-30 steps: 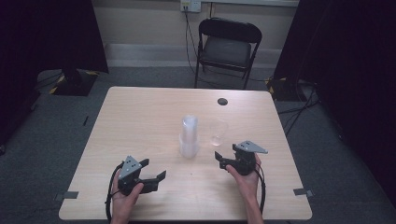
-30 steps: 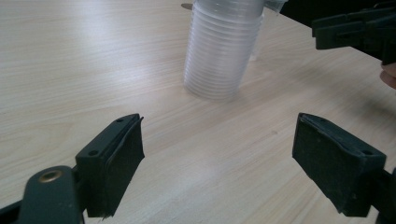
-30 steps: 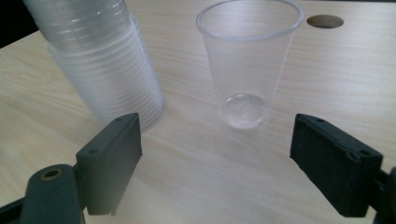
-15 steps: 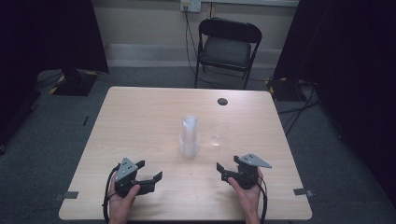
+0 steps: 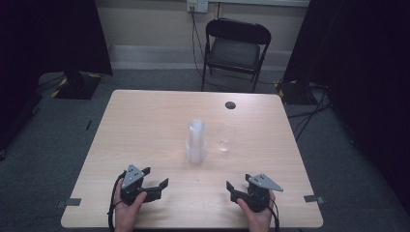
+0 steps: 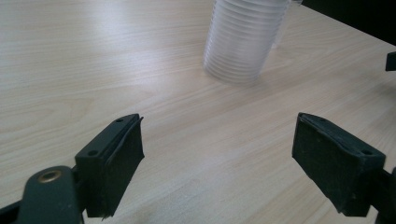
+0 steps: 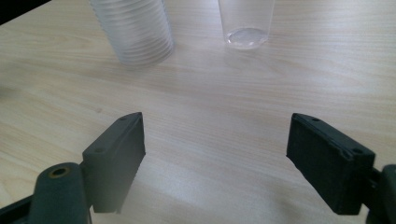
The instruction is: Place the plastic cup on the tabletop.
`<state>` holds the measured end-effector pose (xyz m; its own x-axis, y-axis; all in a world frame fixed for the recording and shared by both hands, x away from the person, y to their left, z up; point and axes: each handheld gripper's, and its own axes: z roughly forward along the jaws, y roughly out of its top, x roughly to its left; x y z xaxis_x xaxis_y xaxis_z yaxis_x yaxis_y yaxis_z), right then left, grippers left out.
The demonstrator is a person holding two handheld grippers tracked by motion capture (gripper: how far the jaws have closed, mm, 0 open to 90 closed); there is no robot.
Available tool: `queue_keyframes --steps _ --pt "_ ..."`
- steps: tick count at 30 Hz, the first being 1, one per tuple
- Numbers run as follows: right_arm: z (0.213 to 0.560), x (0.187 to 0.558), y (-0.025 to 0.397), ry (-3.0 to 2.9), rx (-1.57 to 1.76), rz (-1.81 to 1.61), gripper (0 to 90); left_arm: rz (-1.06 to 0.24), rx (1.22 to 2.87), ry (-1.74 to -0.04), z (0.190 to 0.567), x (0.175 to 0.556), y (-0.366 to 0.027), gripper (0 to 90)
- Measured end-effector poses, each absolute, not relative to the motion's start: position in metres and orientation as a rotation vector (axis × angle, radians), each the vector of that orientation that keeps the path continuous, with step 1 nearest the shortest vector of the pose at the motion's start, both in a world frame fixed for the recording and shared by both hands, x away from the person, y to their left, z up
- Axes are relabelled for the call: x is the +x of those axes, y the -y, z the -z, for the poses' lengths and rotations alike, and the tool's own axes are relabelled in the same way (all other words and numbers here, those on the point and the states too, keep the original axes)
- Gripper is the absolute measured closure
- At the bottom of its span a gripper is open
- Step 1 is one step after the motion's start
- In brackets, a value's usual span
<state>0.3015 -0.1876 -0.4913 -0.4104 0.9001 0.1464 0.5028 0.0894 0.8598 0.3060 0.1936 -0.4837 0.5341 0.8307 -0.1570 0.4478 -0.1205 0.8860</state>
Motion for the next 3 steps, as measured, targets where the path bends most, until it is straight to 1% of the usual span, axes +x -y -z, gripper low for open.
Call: queue_keyframes --steps 3 --pt "0.4913 0.3000 0.1904 -1.936 1.386 -1.263 18.8 -0.470 1.741 -1.081 0.4861 0.3064 -0.1967 16.3"
